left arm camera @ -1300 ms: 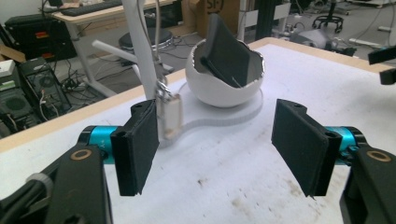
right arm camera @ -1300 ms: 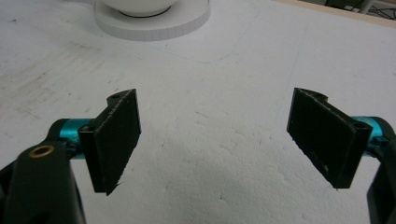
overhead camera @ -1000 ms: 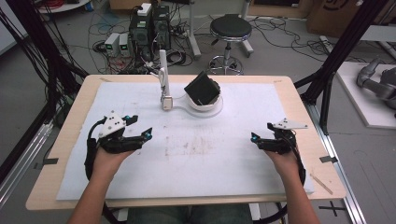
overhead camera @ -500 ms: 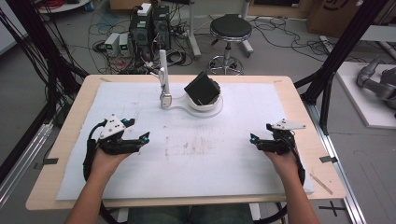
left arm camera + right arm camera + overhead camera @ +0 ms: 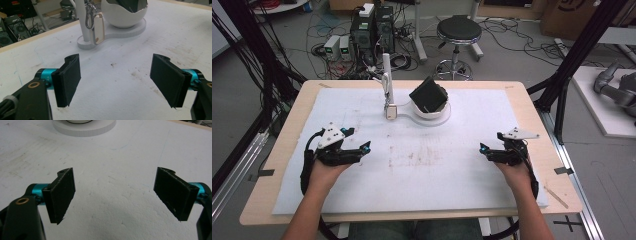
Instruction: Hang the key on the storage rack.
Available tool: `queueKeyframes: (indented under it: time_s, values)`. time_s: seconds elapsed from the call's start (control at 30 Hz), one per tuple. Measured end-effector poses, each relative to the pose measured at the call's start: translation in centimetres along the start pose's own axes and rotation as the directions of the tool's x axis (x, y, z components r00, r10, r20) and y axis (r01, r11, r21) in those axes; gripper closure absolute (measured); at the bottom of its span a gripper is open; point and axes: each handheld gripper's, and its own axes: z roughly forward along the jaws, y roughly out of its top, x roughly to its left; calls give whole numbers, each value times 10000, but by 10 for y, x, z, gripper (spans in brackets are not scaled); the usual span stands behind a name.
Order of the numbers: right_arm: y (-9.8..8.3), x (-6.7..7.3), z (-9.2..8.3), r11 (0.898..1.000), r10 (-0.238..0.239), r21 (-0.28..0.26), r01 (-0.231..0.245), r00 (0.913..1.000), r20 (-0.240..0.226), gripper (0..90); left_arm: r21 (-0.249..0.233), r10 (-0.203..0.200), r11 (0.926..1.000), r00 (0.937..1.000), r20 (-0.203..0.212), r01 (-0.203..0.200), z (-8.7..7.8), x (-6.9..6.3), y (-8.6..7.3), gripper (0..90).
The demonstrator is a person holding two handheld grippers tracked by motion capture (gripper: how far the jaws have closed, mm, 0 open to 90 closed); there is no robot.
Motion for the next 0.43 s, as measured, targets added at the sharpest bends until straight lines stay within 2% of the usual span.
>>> queueKeyframes:
  time_s: [0.43]
  values:
    - [0, 1, 1, 10000, 28, 20, -28, 10000, -12, 176, 79, -101, 9999, 9999, -89, 101, 1, -1, -2, 246]
